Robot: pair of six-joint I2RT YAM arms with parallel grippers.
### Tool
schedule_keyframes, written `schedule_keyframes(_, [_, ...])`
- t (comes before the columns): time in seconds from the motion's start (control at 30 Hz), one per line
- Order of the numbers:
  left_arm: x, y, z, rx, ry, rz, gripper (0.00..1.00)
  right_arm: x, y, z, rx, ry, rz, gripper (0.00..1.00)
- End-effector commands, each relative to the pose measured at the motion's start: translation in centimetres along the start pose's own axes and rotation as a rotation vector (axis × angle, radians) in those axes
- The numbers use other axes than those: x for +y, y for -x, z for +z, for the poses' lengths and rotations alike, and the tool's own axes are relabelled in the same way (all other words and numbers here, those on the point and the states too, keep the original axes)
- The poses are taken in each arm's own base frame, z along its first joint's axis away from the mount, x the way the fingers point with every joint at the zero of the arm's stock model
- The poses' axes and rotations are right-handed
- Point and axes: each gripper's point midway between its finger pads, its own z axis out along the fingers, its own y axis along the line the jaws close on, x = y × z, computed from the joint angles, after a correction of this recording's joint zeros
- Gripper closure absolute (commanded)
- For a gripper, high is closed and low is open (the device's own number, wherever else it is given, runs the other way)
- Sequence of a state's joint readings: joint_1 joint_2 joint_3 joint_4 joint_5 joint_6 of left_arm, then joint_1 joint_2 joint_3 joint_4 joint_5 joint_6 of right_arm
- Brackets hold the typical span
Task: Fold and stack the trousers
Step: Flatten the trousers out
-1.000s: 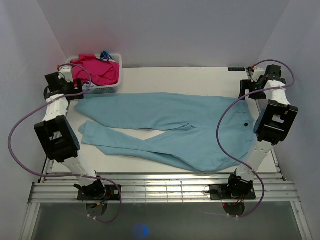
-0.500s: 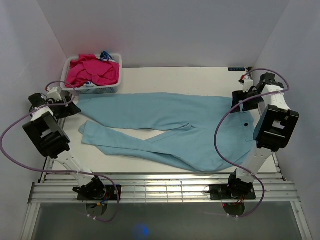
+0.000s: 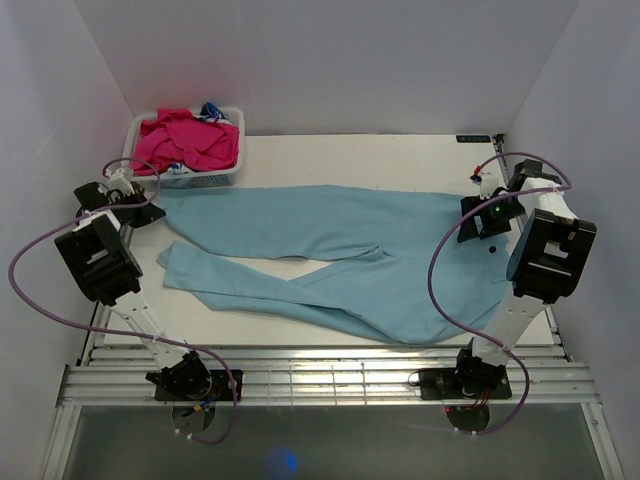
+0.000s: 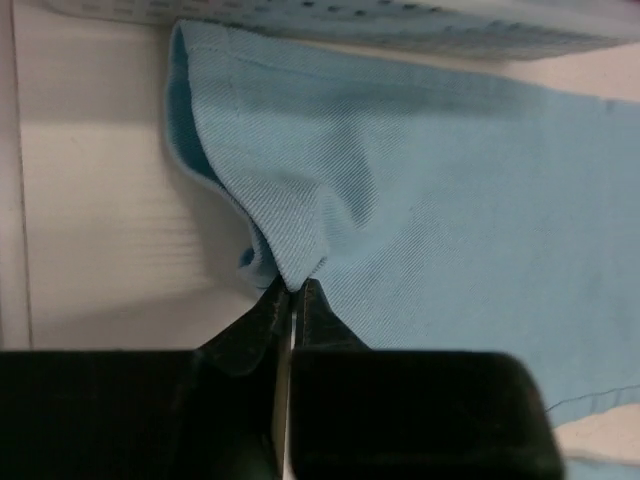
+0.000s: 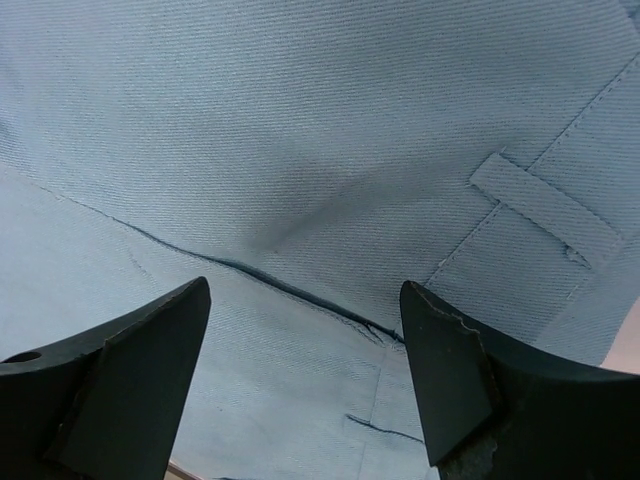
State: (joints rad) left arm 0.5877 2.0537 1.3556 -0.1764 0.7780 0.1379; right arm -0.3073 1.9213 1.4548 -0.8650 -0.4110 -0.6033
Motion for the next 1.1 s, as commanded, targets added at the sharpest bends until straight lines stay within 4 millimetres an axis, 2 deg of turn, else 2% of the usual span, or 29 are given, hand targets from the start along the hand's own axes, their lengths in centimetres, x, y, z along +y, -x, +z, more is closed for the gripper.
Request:
schedule_keyframes(0.0, [-3.8, 4.9, -1.8, -0.08, -0.061, 0.051, 1.0, -0.3, 1.0, -1.1, -0.026, -0.024, -0.032, 0.19])
schedule_keyframes(0.07, [-6.4, 5.2, -2.6, -0.064, -0.089, 0.056, 1.0, -0.3, 0.9, -1.3, -0.03, -0.028, -0.04, 0.19])
schedule_keyframes(0.1, [-8.2, 6.5, -3.8, -0.085, -0.088, 0.093, 1.0, -0.2, 1.0, -1.3, -0.032, -0.025, -0.044, 0.19])
schedule_keyframes(0.17, [-11.1, 6.3, -4.0, -0.066, -0.113, 0.118, 1.0, -0.1, 1.1, -1.3, -0.037, -0.021, -0.043, 0.2])
schedule_keyframes(0.2, [-12.7, 7.1, -4.8, -0.082, -0.112, 0.136, 1.0, 0.0, 1.1, -1.3, -0.037, -0.018, -0.041, 0.2])
schedule_keyframes(0.23, [-14.7, 6.9, -4.2, -0.068, -0.134, 0.155, 1.0, -0.1, 1.1, -1.2, -0.038, -0.015, -0.037, 0.2])
schedule_keyframes(0.3, [-16.7, 7.1, -3.7, -0.062, -0.138, 0.169, 1.0, 0.0, 1.2, -1.2, -0.039, -0.013, -0.036, 0.2])
schedule_keyframes(0.33, [-18.1, 6.9, -2.8, -0.048, -0.138, 0.16, 1.0, -0.1, 1.1, -1.1, -0.037, -0.014, -0.032, 0.2])
schedule_keyframes(0.4, [-19.1, 7.3, -1.6, -0.033, -0.128, 0.131, 1.0, -0.2, 0.8, -1.1, -0.024, -0.025, -0.029, 0.21])
schedule_keyframes(0.43, [-19.7, 6.4, 0.0, 0.009, -0.14, 0.111, 1.0, -0.4, 0.7, -1.2, -0.018, -0.034, -0.028, 0.21])
schedule_keyframes(0.47, [-20.4, 6.8, 0.4, 0.015, -0.147, 0.121, 1.0, -0.3, 0.5, -1.1, -0.015, -0.033, -0.031, 0.21])
schedule_keyframes(0.6, [-23.8, 4.9, 3.7, 0.077, -0.195, 0.157, 1.0, -0.2, 0.4, -1.3, -0.014, -0.037, -0.036, 0.21])
schedule_keyframes(0.63, [-25.9, 3.9, 4.6, 0.1, -0.229, 0.184, 1.0, -0.2, 0.3, -1.2, -0.01, -0.034, -0.032, 0.21])
schedule_keyframes(0.7, [-27.1, 2.1, 6.0, 0.149, -0.261, 0.217, 1.0, -0.2, 0.4, -1.2, -0.008, -0.029, -0.027, 0.2])
schedule_keyframes(0.73, [-30.0, 1.2, 6.8, 0.175, -0.308, 0.264, 1.0, -0.2, 0.4, -1.1, -0.004, -0.028, -0.022, 0.2])
schedule_keyframes(0.8, [-30.1, -0.5, 7.8, 0.241, -0.283, 0.26, 0.66, -0.1, 0.4, -1.2, -0.002, -0.023, -0.016, 0.19])
schedule_keyframes(0.83, [-30.5, -0.3, 8.0, 0.242, -0.281, 0.267, 0.48, -0.1, 0.5, -1.2, -0.002, -0.023, -0.016, 0.19])
schedule_keyframes(0.87, [-29.9, -0.3, 8.0, 0.245, -0.24, 0.269, 0.25, -0.1, 0.4, -1.3, 0.001, -0.021, -0.013, 0.19])
schedule_keyframes(0.93, [-29.1, 0.1, 7.8, 0.234, -0.193, 0.273, 0.21, -0.1, 0.5, -1.4, -0.002, -0.023, -0.014, 0.18])
schedule_keyframes(1.07, [-27.3, 0.2, 7.1, 0.221, -0.111, 0.339, 0.21, 0.0, 0.3, -1.3, 0.002, -0.018, -0.019, 0.18])
